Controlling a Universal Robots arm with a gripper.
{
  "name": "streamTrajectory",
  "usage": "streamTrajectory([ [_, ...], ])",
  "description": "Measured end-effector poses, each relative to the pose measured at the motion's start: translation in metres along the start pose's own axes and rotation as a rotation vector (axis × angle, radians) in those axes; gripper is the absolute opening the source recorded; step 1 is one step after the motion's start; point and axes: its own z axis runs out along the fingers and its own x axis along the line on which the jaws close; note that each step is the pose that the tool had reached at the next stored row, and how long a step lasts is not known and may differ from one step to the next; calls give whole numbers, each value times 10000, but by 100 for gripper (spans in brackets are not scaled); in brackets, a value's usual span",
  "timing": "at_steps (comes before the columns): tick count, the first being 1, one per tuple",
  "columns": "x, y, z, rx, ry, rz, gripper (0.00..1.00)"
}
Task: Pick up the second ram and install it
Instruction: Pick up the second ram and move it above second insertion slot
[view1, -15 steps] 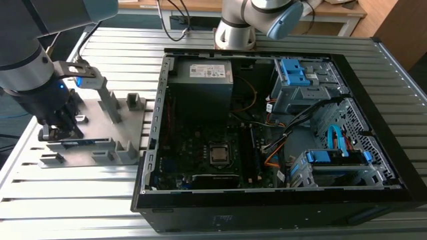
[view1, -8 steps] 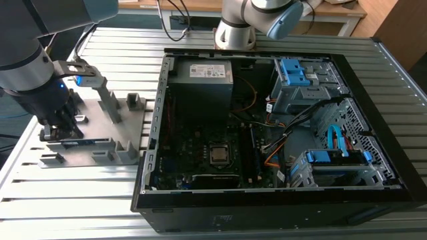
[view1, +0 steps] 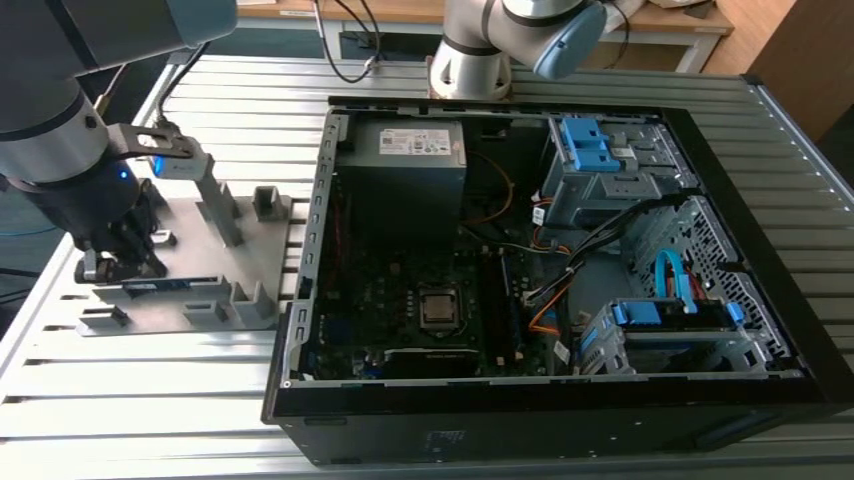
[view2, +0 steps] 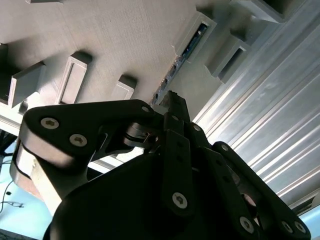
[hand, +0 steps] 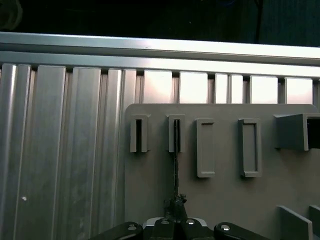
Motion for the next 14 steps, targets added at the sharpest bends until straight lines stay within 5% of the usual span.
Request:
streamTrajectory([
  [7, 0, 0, 0, 0, 1, 0, 11],
  [14, 0, 0, 0, -1, 2, 0, 35],
])
